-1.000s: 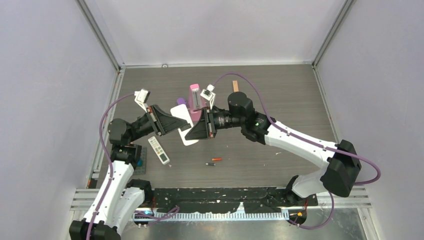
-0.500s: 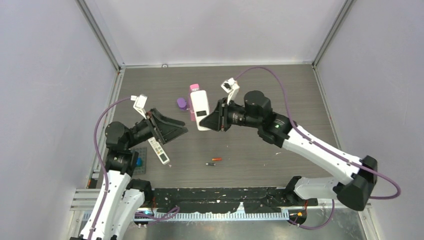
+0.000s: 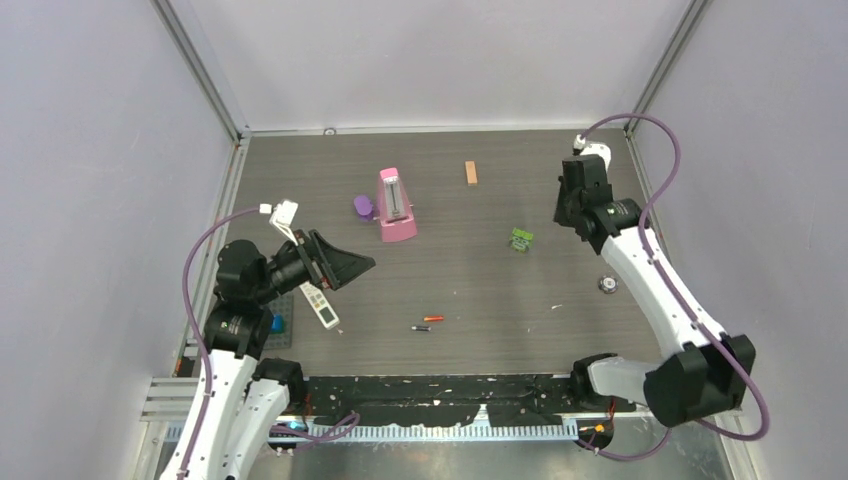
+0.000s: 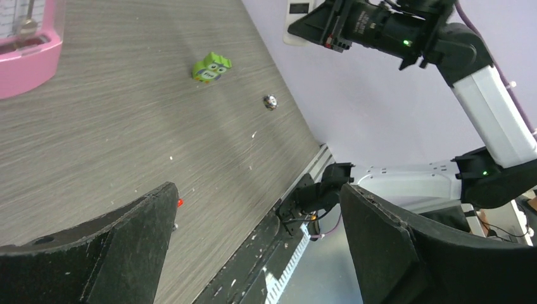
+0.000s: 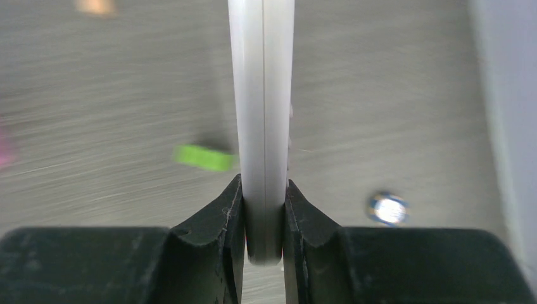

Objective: Load the batteries into the remote control

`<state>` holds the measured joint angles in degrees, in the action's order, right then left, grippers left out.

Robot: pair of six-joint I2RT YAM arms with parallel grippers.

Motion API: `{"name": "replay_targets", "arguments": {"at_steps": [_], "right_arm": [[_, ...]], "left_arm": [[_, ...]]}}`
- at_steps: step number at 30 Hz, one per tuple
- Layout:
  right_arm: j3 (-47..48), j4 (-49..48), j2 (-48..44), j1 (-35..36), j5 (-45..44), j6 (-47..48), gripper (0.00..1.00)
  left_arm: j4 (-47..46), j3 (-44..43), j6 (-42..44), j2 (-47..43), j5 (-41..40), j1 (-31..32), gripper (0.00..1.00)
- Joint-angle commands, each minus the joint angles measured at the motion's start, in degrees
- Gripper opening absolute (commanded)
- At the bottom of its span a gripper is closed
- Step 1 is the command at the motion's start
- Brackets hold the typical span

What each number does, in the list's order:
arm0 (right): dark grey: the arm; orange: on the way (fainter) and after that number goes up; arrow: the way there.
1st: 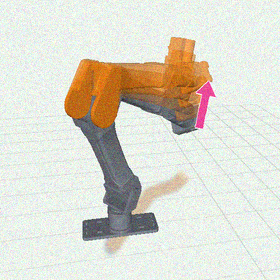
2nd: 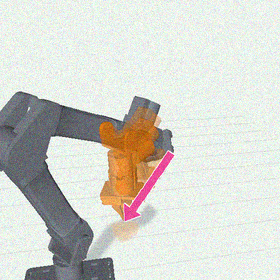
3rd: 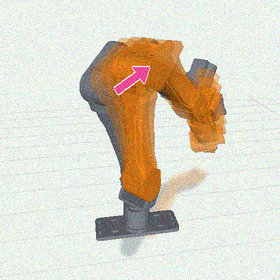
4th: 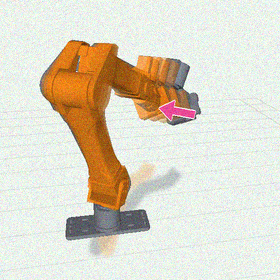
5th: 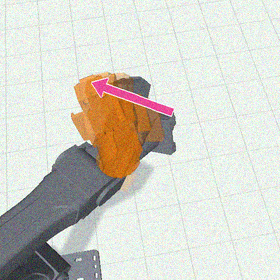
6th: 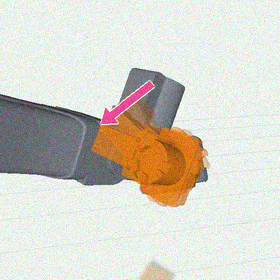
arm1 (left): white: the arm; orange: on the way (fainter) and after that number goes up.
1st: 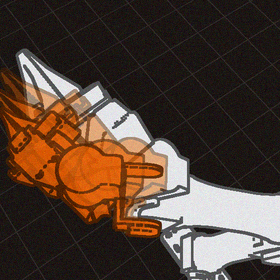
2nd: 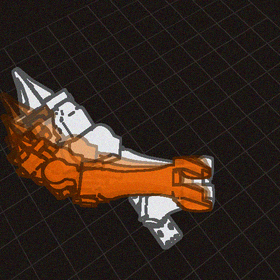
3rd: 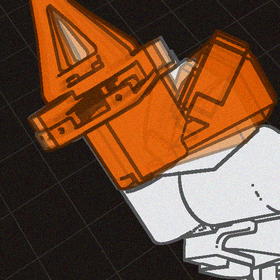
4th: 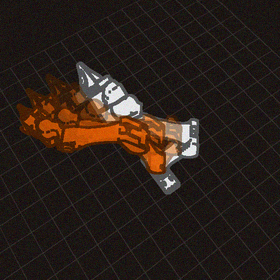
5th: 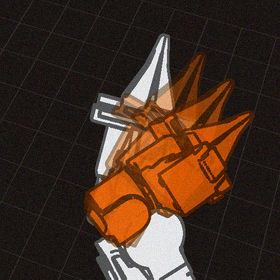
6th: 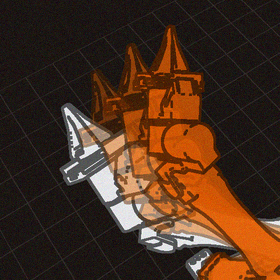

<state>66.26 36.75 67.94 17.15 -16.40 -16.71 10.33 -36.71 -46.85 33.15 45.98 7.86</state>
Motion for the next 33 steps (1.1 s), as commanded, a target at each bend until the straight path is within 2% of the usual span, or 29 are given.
{"name": "replay_targets", "arguments": {"at_steps": [1,9,14,19,26,30,33], "right_arm": [[-2.1,2.4,6.2,-5.6,-17.2,8.9,0.05],[0.0,-0.1,22.8,-8.3,-31.5,11.0,0.06],[-1.1,-2.7,29.2,-9.8,-33.3,12.5,0.10],[-1.7,-3.8,33.5,-10.3,-32.0,14.1,0.14],[0.5,-1.8,36.3,-11.2,-24.4,13.5,0.27],[1.9,-0.3,38.2,-11.3,-22.5,12.9,0.28],[2.1,0.1,39.4,-11.4,-21.3,12.7,0.37]], "left_arm": [[3.5,-3.2,3.2,-0.2,-1.4,0.0,1.00],[8.0,-5.1,3.1,0.1,-1.5,0.0,1.00],[8.2,-5.2,3.2,-0.7,-1.5,0.0,1.00],[8.5,-4.7,3.3,-0.7,-1.5,0.0,1.00],[11.4,-5.0,3.6,-2.0,-1.8,0.0,1.00],[12.0,-3.4,3.4,-3.4,-3.0,0.0,1.00],[12.8,-3.1,3.4,-3.6,-3.0,0.0,1.00]]}}
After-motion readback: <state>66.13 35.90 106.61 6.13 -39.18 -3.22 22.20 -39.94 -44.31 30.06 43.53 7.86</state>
